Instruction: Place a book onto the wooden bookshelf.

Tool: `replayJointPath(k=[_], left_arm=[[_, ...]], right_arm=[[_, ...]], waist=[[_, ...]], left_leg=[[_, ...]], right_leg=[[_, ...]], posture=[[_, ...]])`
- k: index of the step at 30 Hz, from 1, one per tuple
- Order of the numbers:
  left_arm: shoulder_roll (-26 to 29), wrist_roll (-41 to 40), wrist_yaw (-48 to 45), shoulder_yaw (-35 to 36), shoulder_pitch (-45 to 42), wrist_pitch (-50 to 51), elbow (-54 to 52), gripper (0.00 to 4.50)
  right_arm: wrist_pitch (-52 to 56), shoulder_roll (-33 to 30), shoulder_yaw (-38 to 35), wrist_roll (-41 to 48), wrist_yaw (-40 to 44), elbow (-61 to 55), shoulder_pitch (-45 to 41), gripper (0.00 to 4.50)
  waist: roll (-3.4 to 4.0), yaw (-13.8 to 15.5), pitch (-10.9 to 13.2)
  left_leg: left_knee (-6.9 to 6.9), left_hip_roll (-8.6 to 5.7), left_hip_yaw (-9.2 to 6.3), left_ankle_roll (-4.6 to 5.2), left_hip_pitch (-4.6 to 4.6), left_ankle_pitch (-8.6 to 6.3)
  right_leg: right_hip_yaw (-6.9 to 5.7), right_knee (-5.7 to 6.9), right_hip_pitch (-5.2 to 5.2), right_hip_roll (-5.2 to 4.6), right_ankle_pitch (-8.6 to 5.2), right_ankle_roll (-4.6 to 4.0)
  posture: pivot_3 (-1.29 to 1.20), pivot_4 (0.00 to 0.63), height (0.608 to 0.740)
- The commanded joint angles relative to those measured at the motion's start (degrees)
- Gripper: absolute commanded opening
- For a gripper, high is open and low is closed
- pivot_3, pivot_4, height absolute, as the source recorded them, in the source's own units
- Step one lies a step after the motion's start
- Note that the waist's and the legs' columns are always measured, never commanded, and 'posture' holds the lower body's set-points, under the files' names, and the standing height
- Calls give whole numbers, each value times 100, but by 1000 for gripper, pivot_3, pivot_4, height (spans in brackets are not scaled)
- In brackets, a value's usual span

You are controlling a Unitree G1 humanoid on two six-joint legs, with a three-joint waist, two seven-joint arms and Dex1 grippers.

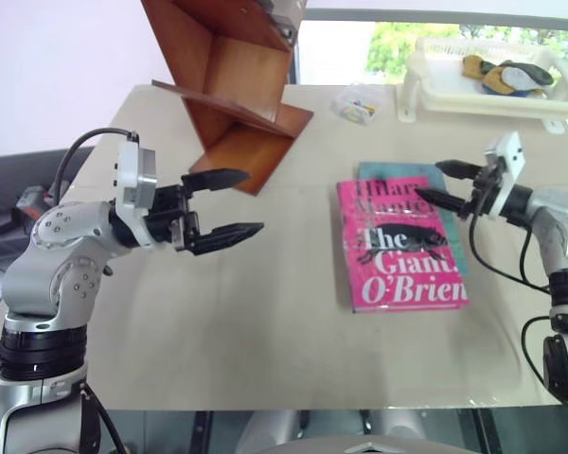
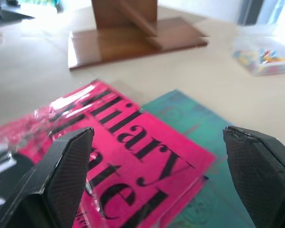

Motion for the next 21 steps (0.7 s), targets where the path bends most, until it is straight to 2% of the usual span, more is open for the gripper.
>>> replayJointPath(k=[1,5,9,14,18,21], left_arm=[[-15,19,-78,-13,-180,-122,50,4500],[-38,33,-126,-60,-269,-128,115,4500],[-32,-19,-126,-44,-213,-68,88,4500],[-158,-360,63,-58,88,308,-325,4500],[-411,-700,420,-328,319,966,-531,4500],[-591,-1098,678,-476,302,1669,-418,4500]], right_arm=[[-82,45,-154,49,-256,-262,44,4444],[-127,122,-222,109,-436,-363,85,4444],[-16,-118,-519,419,-248,-806,397,4444],[168,-508,-1257,1144,156,-1961,1649,4444],[426,-774,-2216,1788,383,-3106,3079,4444],[632,-831,-2736,2194,394,-3792,3840,4444]], waist=[[0,-6,0],[0,1,0],[0,25,0],[0,107,1],[4,167,3],[5,200,2]], left_leg=[[0,0,2,0,0,0],[0,0,1,0,-1,0],[-1,0,-9,0,-7,0],[-3,-4,-31,0,-13,0],[0,-4,-29,0,-9,0],[5,-4,-26,0,2,0]], right_leg=[[2,1,0,0,0,0],[0,0,-1,0,0,0],[-4,-4,-2,0,0,0],[-8,-8,0,1,0,0],[-3,-11,8,-3,0,0],[1,-3,17,0,0,0]], posture=[[0,150,740],[0,150,740],[0,150,740],[0,150,740],[0,150,740],[0,150,740]])
